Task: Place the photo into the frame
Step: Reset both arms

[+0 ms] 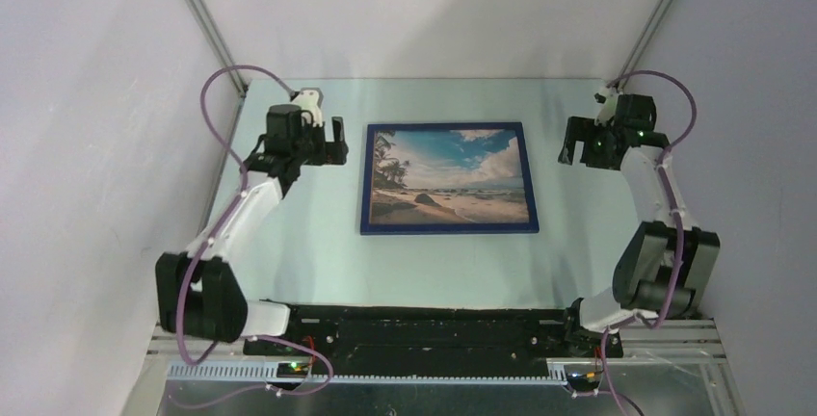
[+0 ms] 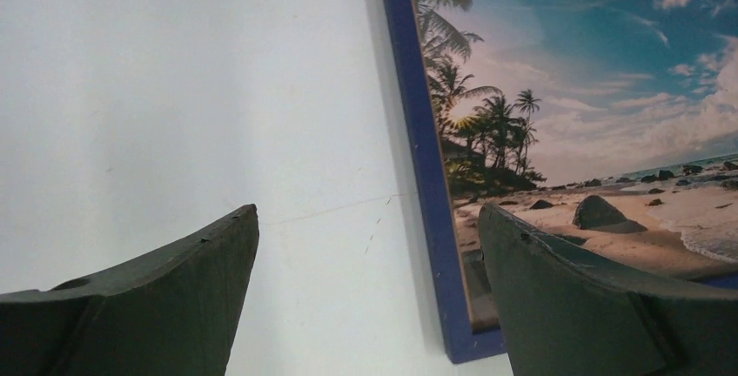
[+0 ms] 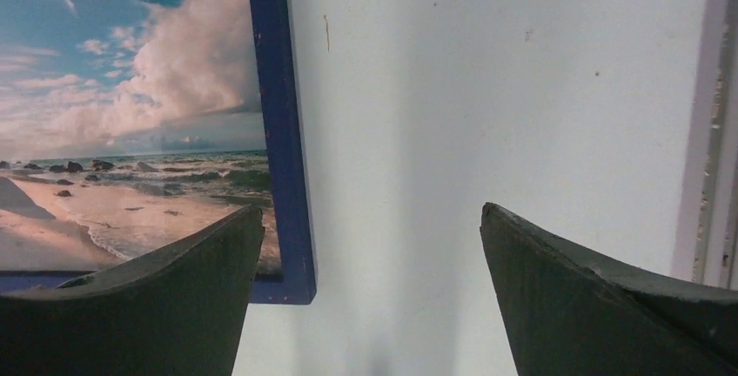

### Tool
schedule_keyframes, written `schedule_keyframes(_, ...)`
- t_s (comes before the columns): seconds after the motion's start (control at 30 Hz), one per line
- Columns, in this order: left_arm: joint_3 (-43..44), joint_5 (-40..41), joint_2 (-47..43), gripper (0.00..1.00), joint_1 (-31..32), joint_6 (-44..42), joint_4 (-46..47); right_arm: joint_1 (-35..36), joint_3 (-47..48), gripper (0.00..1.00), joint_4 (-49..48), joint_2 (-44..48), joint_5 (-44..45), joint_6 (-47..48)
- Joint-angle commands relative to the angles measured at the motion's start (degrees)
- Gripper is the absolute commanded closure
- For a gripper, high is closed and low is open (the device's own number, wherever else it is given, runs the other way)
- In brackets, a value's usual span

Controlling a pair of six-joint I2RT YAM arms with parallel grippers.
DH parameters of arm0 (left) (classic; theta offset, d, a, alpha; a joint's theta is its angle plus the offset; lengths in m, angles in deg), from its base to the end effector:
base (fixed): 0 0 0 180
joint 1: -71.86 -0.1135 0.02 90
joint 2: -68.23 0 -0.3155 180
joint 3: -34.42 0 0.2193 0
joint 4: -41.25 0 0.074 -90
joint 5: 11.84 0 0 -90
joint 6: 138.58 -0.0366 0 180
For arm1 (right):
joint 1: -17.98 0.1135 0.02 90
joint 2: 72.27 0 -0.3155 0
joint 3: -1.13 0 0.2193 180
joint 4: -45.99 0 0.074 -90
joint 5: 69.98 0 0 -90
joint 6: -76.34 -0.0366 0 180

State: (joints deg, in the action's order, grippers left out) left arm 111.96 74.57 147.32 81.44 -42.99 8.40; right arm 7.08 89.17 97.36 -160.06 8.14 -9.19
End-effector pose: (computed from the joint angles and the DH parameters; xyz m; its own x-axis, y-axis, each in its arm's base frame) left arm 0.2665 -0.0473 0.3549 -0.5756 -0.0014 -0.8177 0.1617 0.9800 -0.1156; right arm 0.2921 -0.0486 0.3442 -0.7666 0.0700 -0.6383 -0.0016 0.9938 0.1108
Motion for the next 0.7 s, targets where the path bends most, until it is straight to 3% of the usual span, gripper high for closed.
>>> schedule_keyframes(0.0, -4.1, 2.3, -11.0, 0.00, -2.2, -3.5, 2.0, -1.0, -3.6, 0.01, -2.8, 8.0, 1.2, 0.0)
schedule_keyframes(0.37, -11.7, 3.4, -31.9, 0.00, -7.9, -4.4, 2.2, -1.2, -11.2, 0.01, -3.5, 25.2, 3.5, 0.4)
schedule_keyframes(0.67, -16.7, 10.2, -45.6, 0.00, -8.5, -5.2, 2.1, -1.2, -16.1, 0.01, -3.0, 34.4, 6.3, 1.3)
